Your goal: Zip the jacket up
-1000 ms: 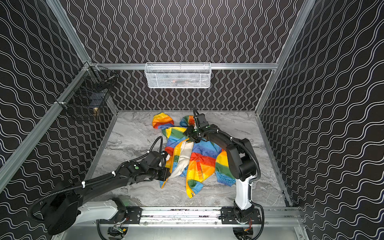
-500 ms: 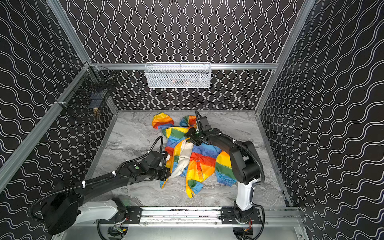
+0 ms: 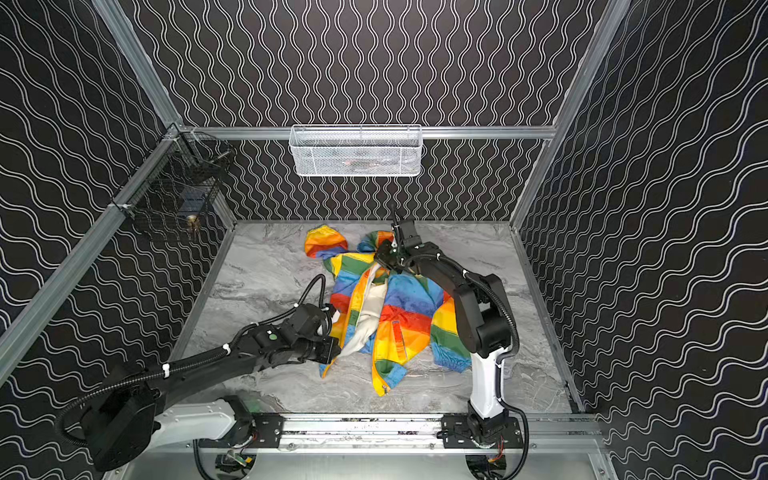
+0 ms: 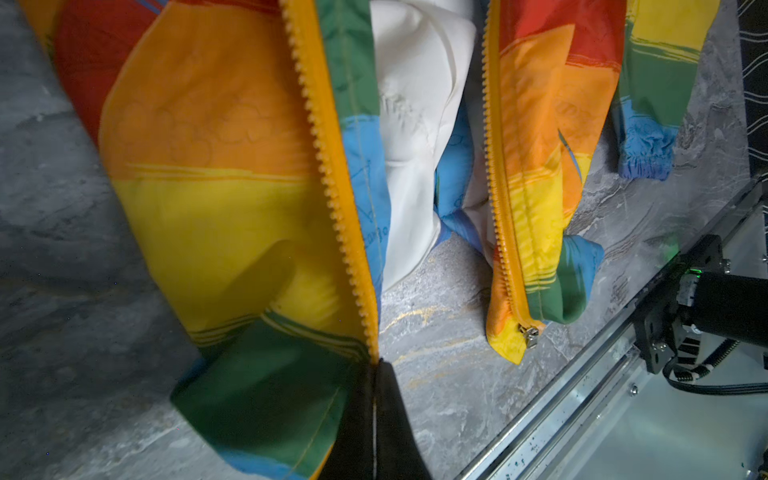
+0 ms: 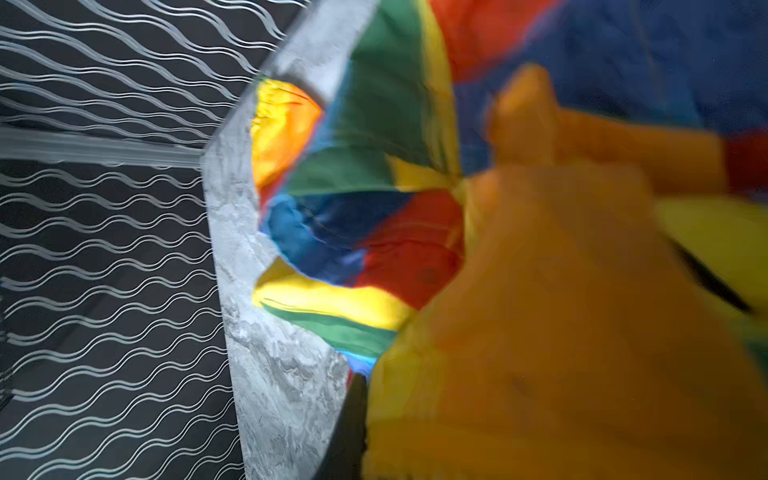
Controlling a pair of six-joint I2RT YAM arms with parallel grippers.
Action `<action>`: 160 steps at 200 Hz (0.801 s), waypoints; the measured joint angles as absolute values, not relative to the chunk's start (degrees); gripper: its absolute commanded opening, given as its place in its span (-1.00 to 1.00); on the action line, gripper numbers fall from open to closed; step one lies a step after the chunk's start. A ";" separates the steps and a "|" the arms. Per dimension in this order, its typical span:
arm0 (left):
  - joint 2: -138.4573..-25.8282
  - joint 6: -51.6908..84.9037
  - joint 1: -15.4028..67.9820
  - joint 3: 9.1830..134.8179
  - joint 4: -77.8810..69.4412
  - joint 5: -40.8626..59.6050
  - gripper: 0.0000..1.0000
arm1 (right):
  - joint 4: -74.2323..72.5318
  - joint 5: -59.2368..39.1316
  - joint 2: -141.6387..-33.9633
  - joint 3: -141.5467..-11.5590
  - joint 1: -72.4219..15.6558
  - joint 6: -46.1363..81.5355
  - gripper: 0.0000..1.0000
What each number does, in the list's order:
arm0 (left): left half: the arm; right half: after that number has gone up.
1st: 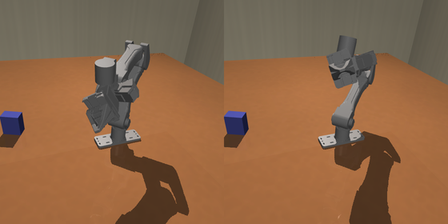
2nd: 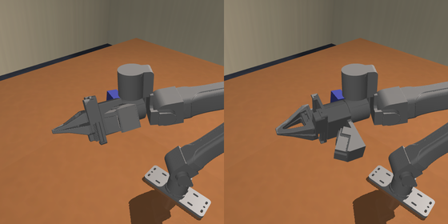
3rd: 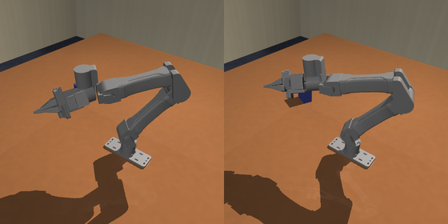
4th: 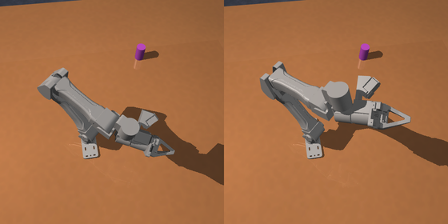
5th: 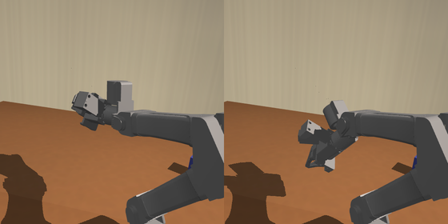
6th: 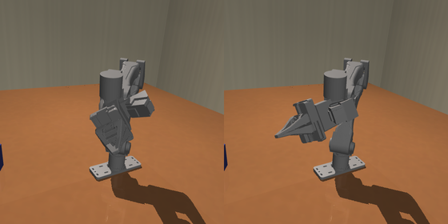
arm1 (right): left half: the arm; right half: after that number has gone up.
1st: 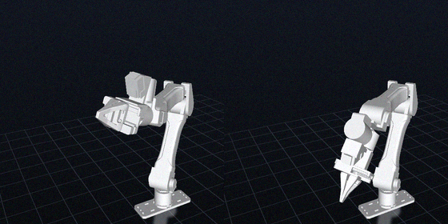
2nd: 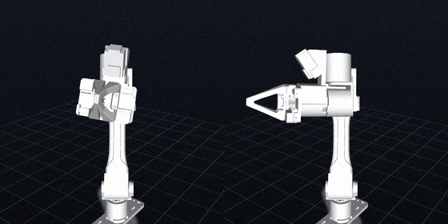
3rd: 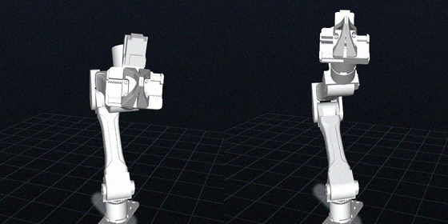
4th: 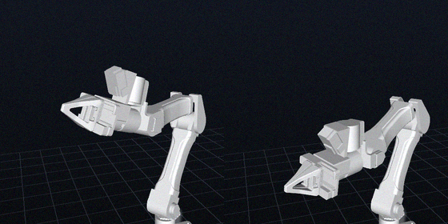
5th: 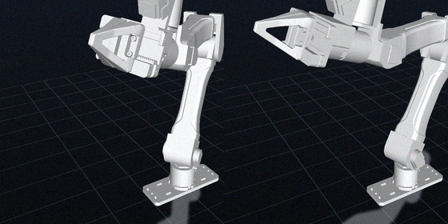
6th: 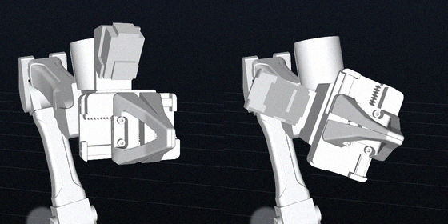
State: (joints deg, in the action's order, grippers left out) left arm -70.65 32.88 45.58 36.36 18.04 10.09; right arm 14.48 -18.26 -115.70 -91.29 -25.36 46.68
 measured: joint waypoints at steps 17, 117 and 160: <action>-70.70 32.88 46.11 36.49 17.56 10.02 -1.00 | 15.64 -20.14 -116.99 -94.83 -25.36 44.01 -1.00; -72.01 33.45 48.93 35.97 12.95 10.83 -0.63 | 17.61 -34.13 -121.75 -95.92 -16.45 35.38 -0.92; -75.07 34.37 51.24 36.12 10.90 13.50 -0.38 | 20.86 -31.16 -121.64 -96.01 -13.96 33.87 -0.24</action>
State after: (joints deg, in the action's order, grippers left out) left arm -75.07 34.37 51.24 36.12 10.90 13.50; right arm 20.86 -31.16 -121.64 -96.01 -13.96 33.87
